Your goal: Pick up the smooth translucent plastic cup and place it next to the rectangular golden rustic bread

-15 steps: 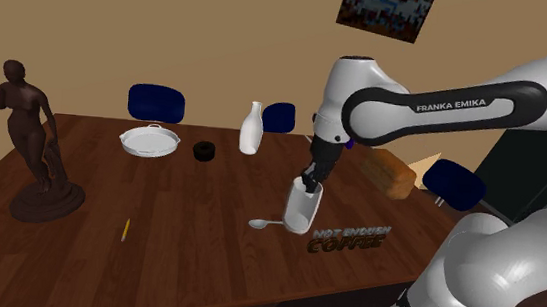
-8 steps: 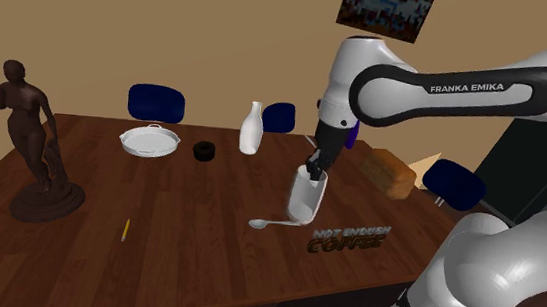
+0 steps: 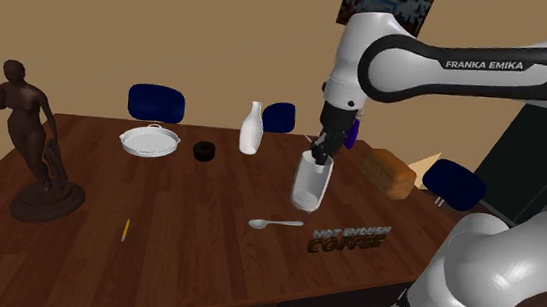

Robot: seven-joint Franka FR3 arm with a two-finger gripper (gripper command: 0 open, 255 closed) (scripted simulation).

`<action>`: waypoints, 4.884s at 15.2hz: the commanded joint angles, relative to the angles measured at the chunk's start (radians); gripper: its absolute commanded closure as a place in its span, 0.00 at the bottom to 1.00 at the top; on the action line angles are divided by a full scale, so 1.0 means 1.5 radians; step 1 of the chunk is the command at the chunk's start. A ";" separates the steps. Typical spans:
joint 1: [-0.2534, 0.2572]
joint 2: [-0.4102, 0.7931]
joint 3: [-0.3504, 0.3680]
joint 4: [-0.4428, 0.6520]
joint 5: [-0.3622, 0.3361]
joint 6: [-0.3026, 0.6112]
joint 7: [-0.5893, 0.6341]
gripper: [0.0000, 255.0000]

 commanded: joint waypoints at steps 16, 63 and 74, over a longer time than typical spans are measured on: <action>-0.099 0.080 -0.191 0.076 -0.105 0.009 -0.237 1.00; -0.315 0.689 -0.424 0.607 0.074 0.066 -0.721 1.00; -0.315 0.715 -0.416 0.545 0.089 0.152 -0.729 1.00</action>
